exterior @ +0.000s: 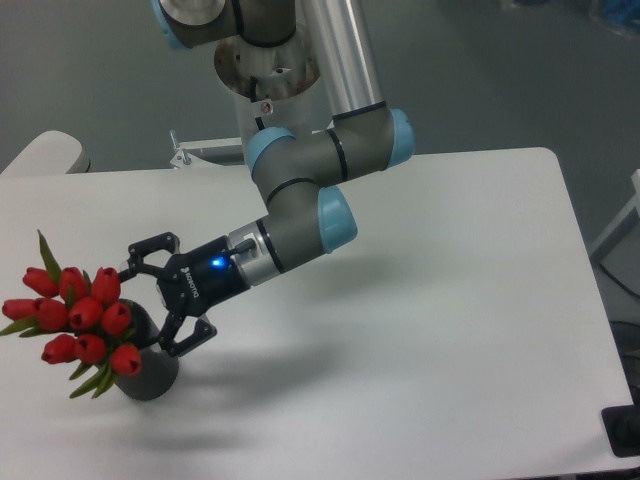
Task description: Insert the flowers into the vase
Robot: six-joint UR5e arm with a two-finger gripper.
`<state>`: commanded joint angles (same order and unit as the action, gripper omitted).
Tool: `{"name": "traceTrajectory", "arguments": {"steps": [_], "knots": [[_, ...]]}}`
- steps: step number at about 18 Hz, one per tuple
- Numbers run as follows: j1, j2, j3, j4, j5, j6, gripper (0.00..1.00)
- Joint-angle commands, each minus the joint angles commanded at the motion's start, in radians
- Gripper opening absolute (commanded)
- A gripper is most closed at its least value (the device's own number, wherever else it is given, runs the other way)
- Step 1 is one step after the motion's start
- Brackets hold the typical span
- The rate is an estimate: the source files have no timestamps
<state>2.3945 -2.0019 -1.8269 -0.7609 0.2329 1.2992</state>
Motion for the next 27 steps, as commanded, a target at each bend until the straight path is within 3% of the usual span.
{"name": "traceTrajectory", "arguments": {"steps": [3,8,12,16,20,24,27], "knots": [[0.026,0.029,-0.009,0.0,0.092,0.015,1.0],[0.066,0.038,-0.011,0.0,0.101,0.057,1.0],[0.133,0.112,-0.017,0.0,0.115,0.078,1.0],[0.207,0.182,-0.003,0.0,0.256,0.089,1.0],[0.233,0.192,0.083,-0.006,0.475,0.074,1.0],[0.232,0.175,0.168,-0.008,0.675,0.083,1.0],[0.223,0.143,0.267,-0.015,0.868,0.091,1.0]]}}
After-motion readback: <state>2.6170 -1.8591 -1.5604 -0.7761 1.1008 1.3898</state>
